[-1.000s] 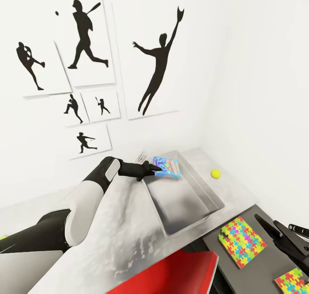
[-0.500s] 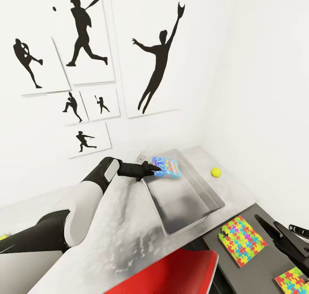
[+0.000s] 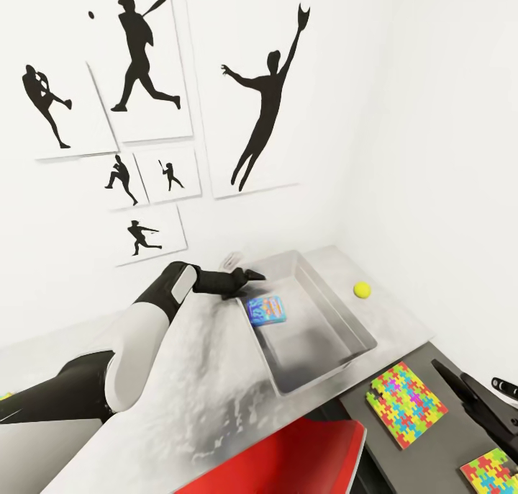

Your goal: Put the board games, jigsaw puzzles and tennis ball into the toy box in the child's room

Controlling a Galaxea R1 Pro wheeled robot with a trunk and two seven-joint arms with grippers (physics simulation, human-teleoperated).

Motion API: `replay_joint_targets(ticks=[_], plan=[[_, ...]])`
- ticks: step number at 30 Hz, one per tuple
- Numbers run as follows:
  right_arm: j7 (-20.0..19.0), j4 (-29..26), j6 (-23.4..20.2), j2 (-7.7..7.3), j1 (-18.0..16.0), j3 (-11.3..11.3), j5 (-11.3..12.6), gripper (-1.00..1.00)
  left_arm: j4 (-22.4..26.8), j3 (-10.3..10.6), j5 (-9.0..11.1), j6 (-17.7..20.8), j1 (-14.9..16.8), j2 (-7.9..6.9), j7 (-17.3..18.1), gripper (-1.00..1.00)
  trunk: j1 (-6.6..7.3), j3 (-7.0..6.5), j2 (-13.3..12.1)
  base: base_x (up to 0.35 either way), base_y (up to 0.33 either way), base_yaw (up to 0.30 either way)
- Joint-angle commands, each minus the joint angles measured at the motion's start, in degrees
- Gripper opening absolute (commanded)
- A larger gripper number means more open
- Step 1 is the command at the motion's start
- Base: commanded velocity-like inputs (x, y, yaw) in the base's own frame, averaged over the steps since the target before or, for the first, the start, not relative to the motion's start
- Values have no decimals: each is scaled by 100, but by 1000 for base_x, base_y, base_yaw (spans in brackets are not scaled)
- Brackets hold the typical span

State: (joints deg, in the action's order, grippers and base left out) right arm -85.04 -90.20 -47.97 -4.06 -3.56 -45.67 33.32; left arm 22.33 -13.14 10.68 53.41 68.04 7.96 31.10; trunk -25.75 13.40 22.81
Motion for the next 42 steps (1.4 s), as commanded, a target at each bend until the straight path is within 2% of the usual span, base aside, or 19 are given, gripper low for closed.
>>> replay_joint_targets(ticks=[1, 11, 13, 24, 25, 28, 38, 39, 42], plan=[[-12, -2, -54, -3, -5, -3, 8, 100, 1, -37, -8, 0, 6, 1, -29, 100, -3, 11, 11, 0, 0, 0], [-18, -3, -46, -4, -5, -3, 8, 100, 0, -39, -5, -50, 7, -29, -348, 100, -3, 11, 11, 0, 0, 0], [-19, -2, -46, -5, -5, -3, 8, 100, 3, -50, -1, -49, 8, -57, -317, 100, -3, 11, 11, 0, 0, 0], [-21, -2, -38, 1, -5, -3, 8, 100, 47, -372, 146, 161, 7, -415, -26, 100, -3, 11, 11, 0, 0, 0], [-21, -1, -38, 1, -5, -1, 8, 100, 67, -380, 151, 198, 8, -474, 295, 100, -3, 11, 11, 0, 0, 0], [-21, 0, -34, 2, -5, -2, 8, 100, 196, -397, 163, 346, 8, -573, 637, 100, -3, 11, 11, 0, 0, 0], [-21, 2, -14, 8, -5, -3, 8, 100, 503, -381, 168, 608, 1, -927, 1456, 100, -3, 11, 11, 0, 0, 0], [-21, 2, -13, 9, -5, -3, 8, 100, 521, -372, 166, 624, 0, -1027, 1578, 100, -3, 11, 11, 0, 0, 0], [-21, 2, -12, 10, -5, -3, 8, 100, 540, -358, 164, 634, -3, -1200, 1728, 100, -3, 11, 11, 0, 0, 0]])
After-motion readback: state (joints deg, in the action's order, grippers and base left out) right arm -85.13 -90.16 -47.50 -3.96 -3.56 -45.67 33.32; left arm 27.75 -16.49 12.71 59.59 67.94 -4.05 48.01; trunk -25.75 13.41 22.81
